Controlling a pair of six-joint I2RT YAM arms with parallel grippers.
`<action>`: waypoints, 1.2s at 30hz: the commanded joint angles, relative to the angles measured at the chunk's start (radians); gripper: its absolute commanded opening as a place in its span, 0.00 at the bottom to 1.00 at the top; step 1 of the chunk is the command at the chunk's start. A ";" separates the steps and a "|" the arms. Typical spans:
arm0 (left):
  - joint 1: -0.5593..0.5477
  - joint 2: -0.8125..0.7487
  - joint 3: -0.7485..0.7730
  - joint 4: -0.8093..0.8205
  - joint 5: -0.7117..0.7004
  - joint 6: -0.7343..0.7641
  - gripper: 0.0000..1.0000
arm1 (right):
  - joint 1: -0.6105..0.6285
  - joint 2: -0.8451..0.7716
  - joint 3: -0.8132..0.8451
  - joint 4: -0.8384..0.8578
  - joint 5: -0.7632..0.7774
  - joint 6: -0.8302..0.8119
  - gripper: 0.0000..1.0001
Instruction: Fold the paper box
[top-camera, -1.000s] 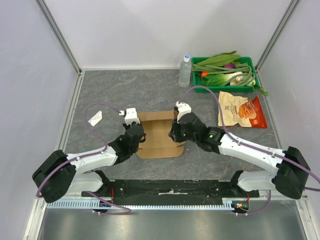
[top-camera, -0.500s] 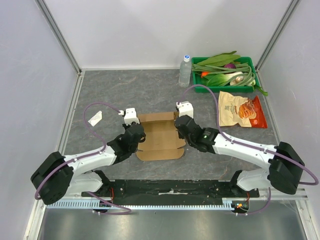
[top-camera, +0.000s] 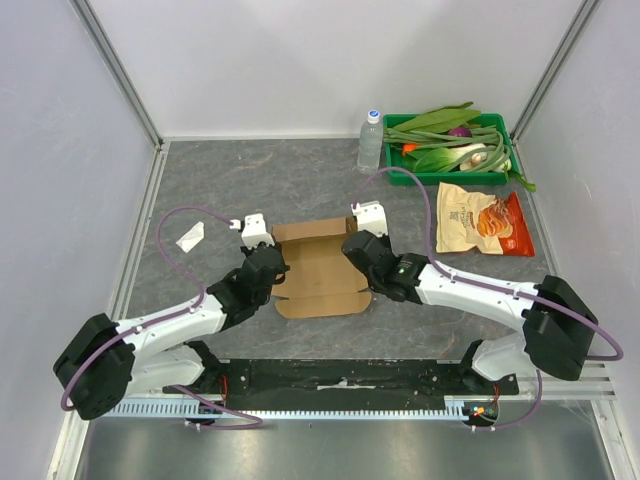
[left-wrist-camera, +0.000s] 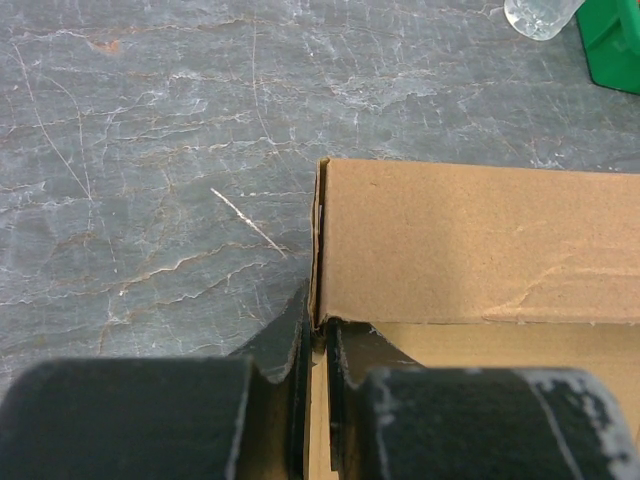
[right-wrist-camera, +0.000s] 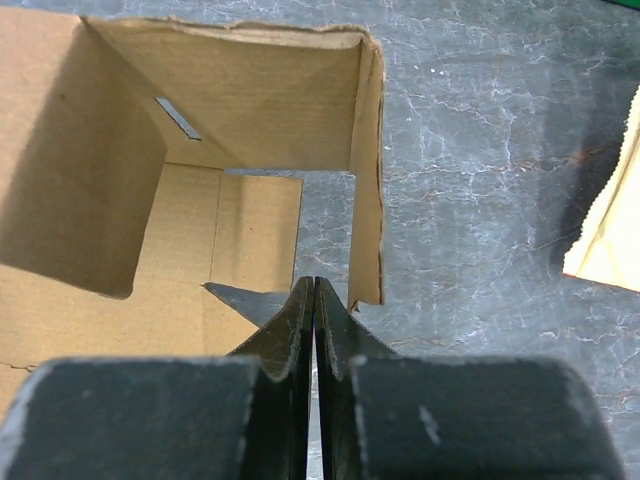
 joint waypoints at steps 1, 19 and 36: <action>0.003 -0.042 -0.001 0.039 0.005 -0.039 0.02 | 0.002 0.005 0.040 0.039 0.059 -0.025 0.07; 0.005 -0.084 -0.046 0.099 0.041 -0.037 0.02 | -0.006 -0.025 -0.043 0.327 -0.142 0.003 0.05; 0.009 -0.156 -0.101 0.150 0.061 -0.063 0.02 | -0.021 0.052 -0.121 0.424 -0.239 0.098 0.04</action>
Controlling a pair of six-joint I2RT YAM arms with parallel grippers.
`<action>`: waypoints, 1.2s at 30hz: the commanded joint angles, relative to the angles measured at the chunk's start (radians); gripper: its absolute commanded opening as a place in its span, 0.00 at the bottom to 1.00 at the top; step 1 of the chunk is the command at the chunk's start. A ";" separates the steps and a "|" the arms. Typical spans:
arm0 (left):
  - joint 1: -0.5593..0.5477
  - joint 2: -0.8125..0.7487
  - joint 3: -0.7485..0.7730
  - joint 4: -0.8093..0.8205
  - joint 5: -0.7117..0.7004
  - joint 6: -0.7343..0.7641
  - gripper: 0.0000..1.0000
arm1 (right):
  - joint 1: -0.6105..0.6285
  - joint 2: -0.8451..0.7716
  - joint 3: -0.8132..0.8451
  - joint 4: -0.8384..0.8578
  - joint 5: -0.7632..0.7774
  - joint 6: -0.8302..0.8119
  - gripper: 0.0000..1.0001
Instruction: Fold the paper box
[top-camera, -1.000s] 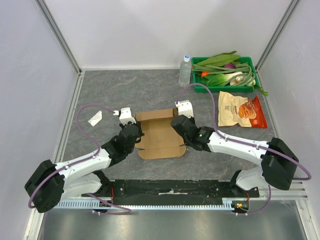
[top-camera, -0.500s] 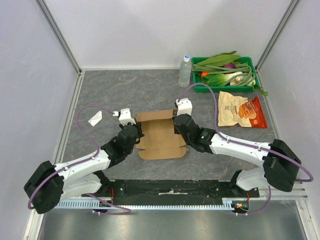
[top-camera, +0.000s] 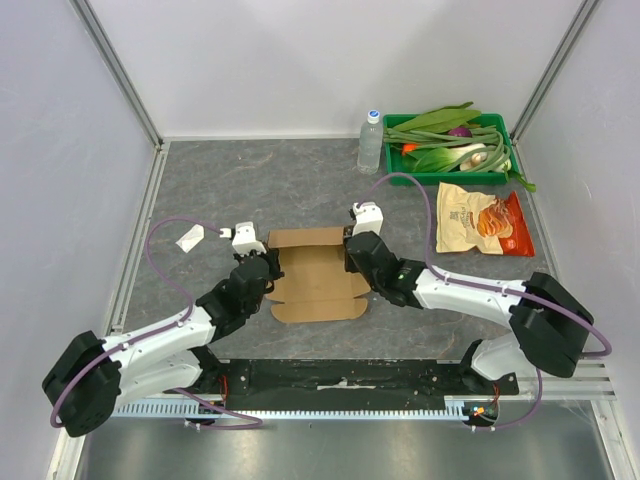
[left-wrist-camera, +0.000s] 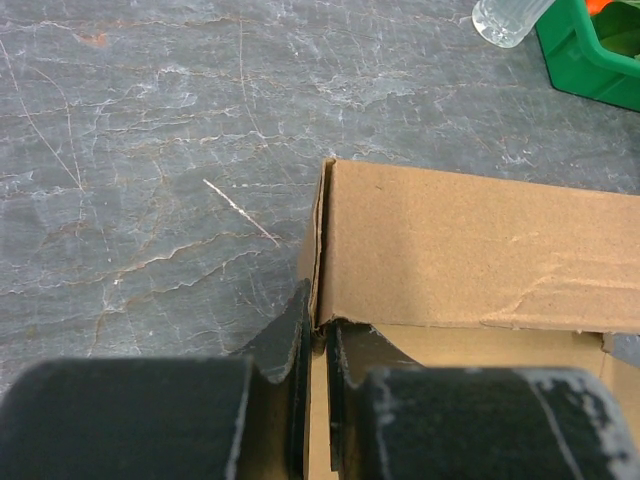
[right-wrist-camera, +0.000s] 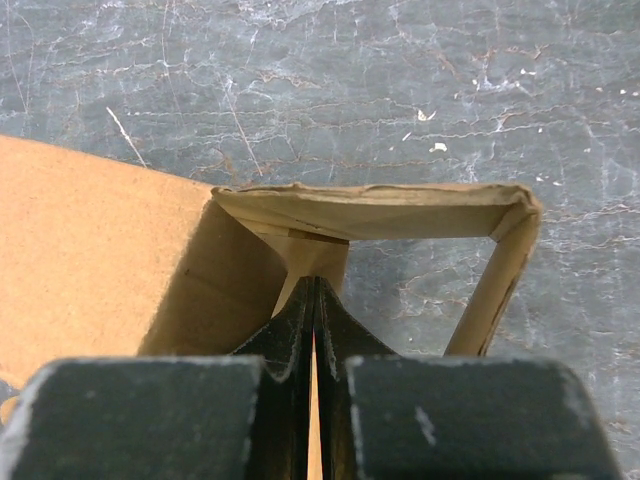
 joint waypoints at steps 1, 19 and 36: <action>0.005 -0.026 -0.002 0.101 0.009 -0.059 0.02 | -0.001 0.031 -0.016 0.057 -0.029 0.048 0.04; 0.016 0.022 0.033 0.041 -0.020 -0.081 0.02 | -0.002 -0.462 -0.167 -0.313 -0.189 0.212 0.51; 0.027 -0.133 0.057 -0.094 0.147 -0.197 0.02 | -0.263 -0.590 -0.417 0.201 -0.825 0.228 0.56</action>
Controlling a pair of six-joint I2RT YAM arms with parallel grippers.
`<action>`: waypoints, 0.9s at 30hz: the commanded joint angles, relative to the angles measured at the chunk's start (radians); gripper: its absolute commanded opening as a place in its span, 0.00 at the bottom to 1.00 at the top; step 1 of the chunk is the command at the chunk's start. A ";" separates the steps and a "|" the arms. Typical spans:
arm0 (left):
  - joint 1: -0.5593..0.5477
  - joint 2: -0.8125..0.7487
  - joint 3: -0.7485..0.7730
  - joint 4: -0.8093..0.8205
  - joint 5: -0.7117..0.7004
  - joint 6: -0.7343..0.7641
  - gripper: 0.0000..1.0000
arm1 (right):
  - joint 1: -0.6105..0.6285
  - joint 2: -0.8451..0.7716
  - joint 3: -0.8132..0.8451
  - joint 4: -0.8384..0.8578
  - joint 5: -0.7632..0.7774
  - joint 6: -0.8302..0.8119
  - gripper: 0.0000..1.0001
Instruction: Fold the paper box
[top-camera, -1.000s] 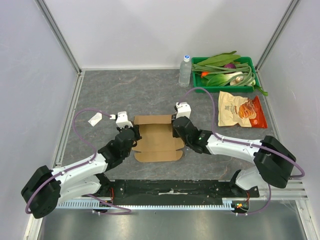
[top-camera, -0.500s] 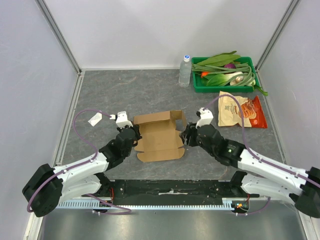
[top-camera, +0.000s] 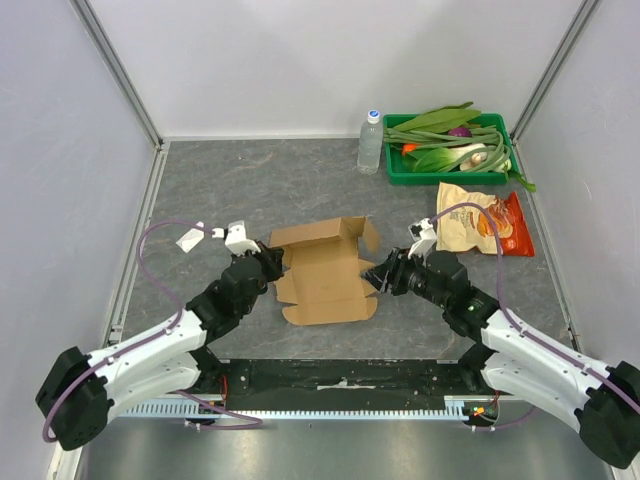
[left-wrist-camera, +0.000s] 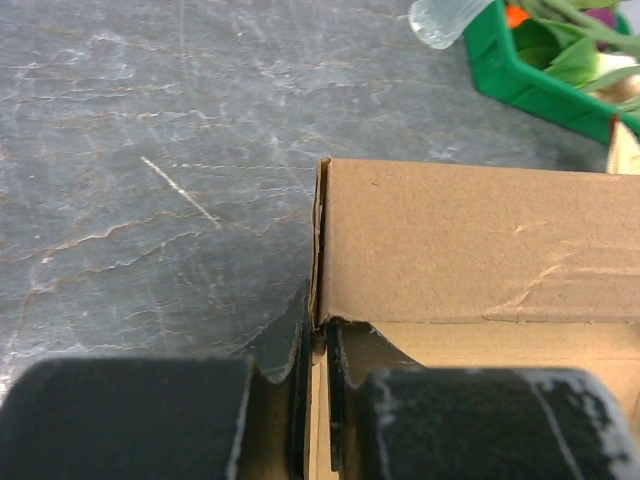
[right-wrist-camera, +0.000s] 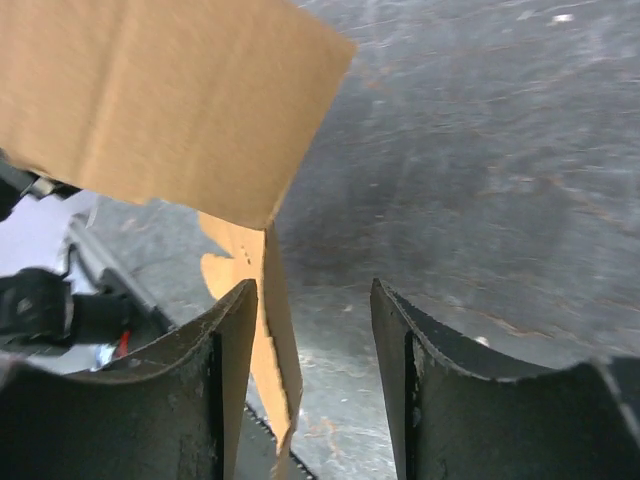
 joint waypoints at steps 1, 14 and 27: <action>0.009 -0.080 0.044 -0.016 0.052 -0.082 0.02 | -0.028 -0.005 -0.050 0.260 -0.266 0.036 0.54; 0.016 -0.246 0.022 -0.069 0.143 -0.171 0.02 | -0.114 0.115 -0.214 0.999 -0.620 0.377 0.00; 0.016 -0.200 0.114 -0.240 0.019 -0.159 0.02 | -0.183 -0.045 0.072 -0.050 -0.343 -0.099 0.71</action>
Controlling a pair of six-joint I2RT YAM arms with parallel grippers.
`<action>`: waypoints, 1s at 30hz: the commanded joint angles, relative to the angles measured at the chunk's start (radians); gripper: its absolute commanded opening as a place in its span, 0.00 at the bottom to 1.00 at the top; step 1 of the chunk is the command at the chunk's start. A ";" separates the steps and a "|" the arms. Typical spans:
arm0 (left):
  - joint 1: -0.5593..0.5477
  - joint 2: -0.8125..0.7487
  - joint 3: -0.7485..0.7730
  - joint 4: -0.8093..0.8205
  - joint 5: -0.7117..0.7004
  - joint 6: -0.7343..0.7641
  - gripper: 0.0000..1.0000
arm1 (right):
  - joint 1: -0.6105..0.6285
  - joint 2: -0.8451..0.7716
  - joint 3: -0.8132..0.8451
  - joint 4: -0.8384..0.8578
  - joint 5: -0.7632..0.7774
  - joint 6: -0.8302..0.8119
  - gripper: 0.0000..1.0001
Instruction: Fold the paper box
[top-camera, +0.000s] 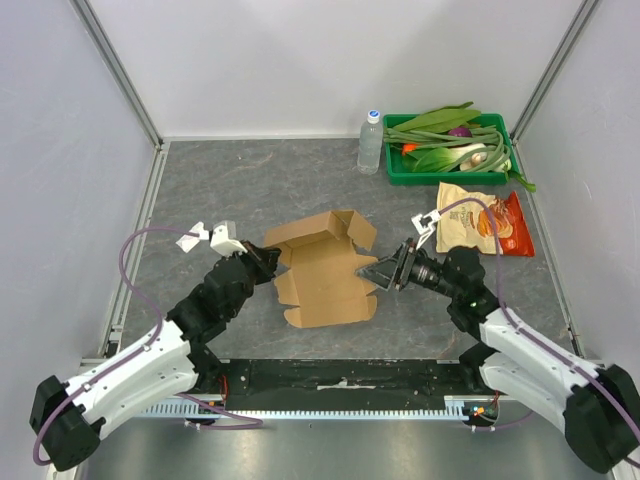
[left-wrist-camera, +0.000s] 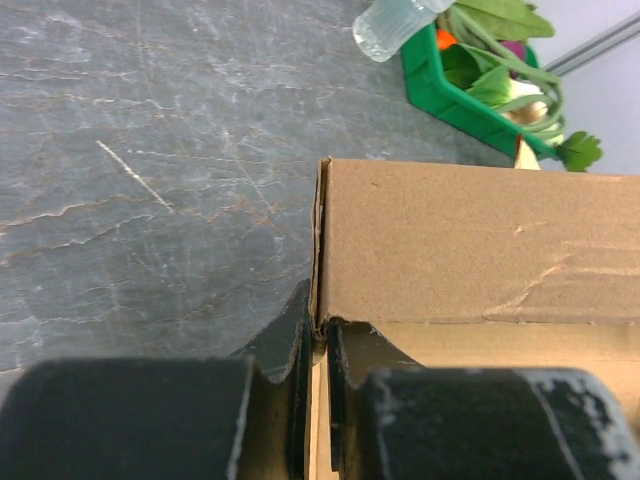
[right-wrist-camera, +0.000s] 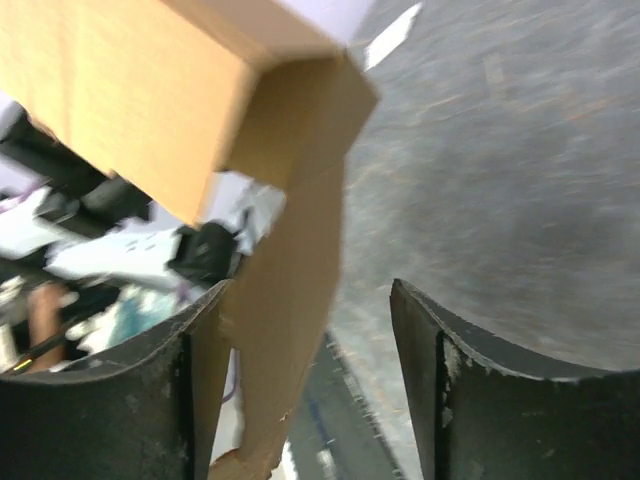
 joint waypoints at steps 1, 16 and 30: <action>-0.002 0.028 0.090 -0.099 -0.096 -0.023 0.02 | -0.009 -0.139 0.252 -0.760 0.268 -0.461 0.74; 0.000 0.018 0.170 -0.224 -0.056 -0.006 0.02 | -0.038 -0.028 0.732 -1.075 0.529 -0.657 0.88; 0.001 0.002 0.222 -0.251 0.085 0.043 0.02 | -0.094 0.251 0.950 -1.204 0.216 -0.921 0.72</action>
